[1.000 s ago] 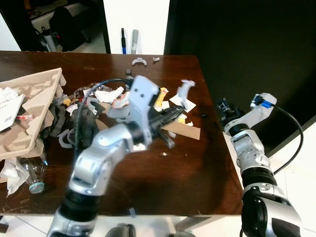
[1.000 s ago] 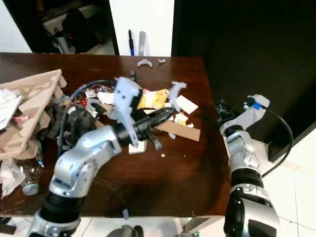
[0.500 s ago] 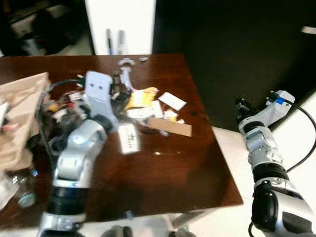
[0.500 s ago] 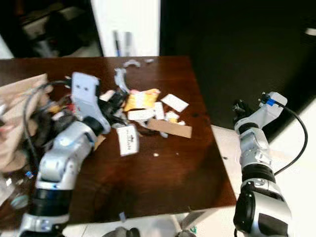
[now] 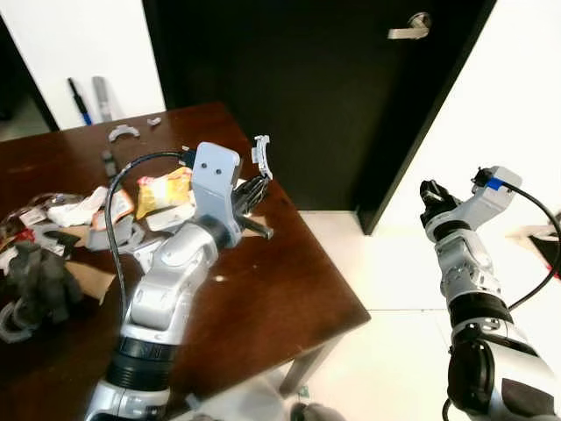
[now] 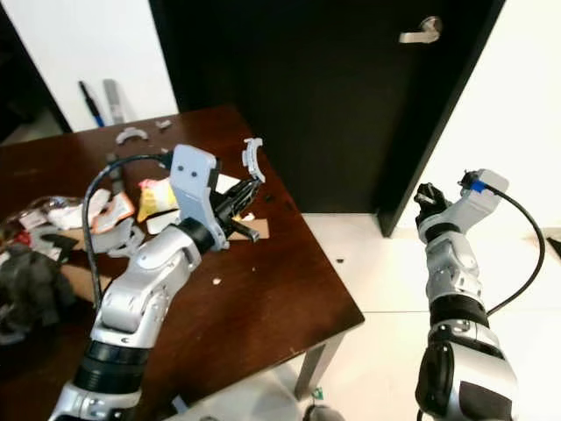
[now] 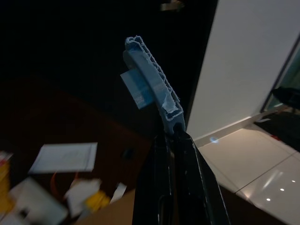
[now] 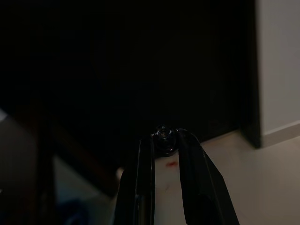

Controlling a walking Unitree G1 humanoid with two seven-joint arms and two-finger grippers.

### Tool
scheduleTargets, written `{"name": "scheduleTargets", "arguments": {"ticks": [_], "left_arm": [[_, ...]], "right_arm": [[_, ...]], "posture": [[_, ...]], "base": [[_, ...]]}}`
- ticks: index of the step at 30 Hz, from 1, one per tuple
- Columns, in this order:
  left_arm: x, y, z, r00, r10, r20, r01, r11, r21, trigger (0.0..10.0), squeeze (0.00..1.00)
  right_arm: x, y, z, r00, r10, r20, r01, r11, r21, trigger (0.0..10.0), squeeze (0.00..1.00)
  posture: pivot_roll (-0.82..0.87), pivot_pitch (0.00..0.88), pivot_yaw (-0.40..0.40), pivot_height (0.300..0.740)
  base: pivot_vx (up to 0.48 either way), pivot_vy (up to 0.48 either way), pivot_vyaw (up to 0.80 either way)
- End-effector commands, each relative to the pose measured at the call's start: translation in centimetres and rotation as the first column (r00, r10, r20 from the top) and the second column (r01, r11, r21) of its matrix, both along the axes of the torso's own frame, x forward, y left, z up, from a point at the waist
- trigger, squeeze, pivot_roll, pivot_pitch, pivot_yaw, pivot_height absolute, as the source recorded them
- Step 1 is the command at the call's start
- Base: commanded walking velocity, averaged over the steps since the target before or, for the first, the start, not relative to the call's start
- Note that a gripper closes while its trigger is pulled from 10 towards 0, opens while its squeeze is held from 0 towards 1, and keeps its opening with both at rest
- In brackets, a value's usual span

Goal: Picking trash to rubbish bin

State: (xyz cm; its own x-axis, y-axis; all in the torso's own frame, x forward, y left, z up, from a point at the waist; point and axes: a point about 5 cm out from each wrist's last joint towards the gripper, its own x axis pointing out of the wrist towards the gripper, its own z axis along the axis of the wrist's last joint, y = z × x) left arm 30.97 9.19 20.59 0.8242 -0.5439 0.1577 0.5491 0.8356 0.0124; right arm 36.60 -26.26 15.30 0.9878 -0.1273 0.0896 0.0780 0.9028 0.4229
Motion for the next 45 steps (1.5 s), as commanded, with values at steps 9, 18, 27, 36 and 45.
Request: {"name": "scheduleTargets", "arguments": {"ticks": [9,18,27,36,45], "left_arm": [[-0.1,-0.1,-0.9,1.0,0.008,-0.01,-0.008,1.0,0.025,10.0,0.0],[-0.2,-0.3,-0.9,1.0,-0.003,-0.009,0.003,1.0,0.027,10.0,0.0],[-0.2,-0.5,-1.0,1.0,-0.016,-0.009,0.017,1.0,0.024,10.0,0.0],[-0.1,-0.6,-1.0,1.0,-0.019,-0.001,0.019,1.0,0.014,10.0,0.0],[0.0,-0.8,-1.2,0.999,-0.028,0.015,0.027,0.999,0.027,10.0,0.0]], "right_arm": [[-0.1,0.3,-0.6,1.0,0.011,-0.022,-0.011,1.0,-0.014,10.0,0.0],[-0.1,0.5,-0.7,1.0,0.012,-0.023,-0.013,1.0,-0.015,10.0,0.0],[-0.1,0.4,-1.2,0.998,0.009,-0.061,-0.011,1.0,-0.028,10.0,0.0],[-0.2,0.4,-1.4,0.997,-0.003,-0.075,0.0,0.999,-0.033,10.0,0.0],[-0.3,-0.6,-1.5,0.99,-0.079,-0.115,0.073,0.996,-0.054,10.0,0.0]], "posture": [[0.08,0.11,-0.011,0.74],[0.07,0.11,-0.01,0.74],[0.07,0.111,-0.008,0.74],[0.07,0.114,-0.007,0.74],[0.06,0.107,-0.005,0.74]], "base": [[-0.342,0.0,0.0],[-0.33,0.0,0.0],[-0.32,0.0,-0.18],[-0.032,0.0,-0.8],[0.0,0.0,-0.8]]}}
